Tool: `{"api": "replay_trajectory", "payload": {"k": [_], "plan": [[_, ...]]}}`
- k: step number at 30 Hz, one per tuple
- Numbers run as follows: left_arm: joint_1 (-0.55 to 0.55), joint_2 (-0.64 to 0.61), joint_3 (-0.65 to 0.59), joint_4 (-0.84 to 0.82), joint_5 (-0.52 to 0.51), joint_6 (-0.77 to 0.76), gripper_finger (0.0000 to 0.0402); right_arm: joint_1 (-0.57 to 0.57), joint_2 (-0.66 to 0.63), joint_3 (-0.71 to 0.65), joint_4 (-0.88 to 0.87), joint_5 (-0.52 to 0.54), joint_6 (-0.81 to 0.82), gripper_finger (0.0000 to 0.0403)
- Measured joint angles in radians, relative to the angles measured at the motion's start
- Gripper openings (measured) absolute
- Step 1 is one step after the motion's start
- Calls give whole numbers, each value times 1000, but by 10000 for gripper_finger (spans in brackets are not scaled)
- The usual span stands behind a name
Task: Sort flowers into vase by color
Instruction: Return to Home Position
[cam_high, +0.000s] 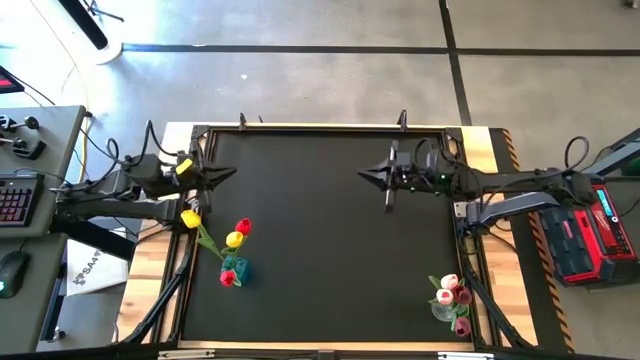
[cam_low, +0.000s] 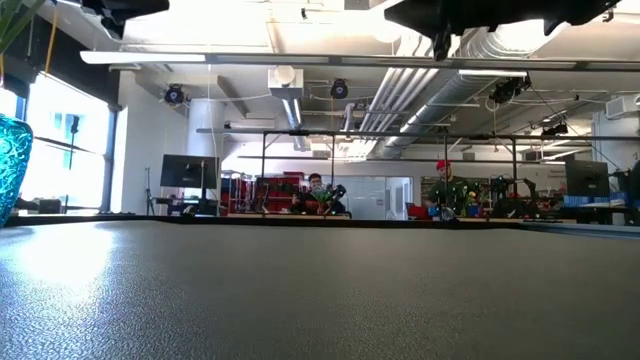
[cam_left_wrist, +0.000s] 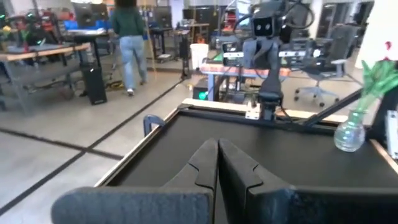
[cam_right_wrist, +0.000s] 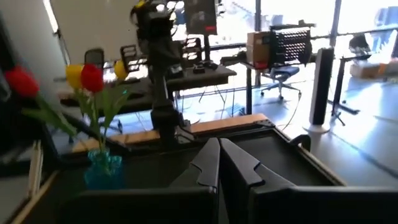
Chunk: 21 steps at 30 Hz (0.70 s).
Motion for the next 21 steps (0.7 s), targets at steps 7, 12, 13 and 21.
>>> {"api": "replay_trajectory", "payload": {"k": [7,12,13,21], "plan": [[0,-70,1,-90,75,15,0,0,-88,0,-93,-44,-125,0],[-2,-129,-64,-91,147,32,0,0,-138,0,-112,-86,-160,0],[-2,-145,-83,-84,147,24,0,0,-139,0,-117,-87,-161,0],[-2,-267,-195,-39,175,3,0,0,-143,0,-168,-87,-115,0]]}}
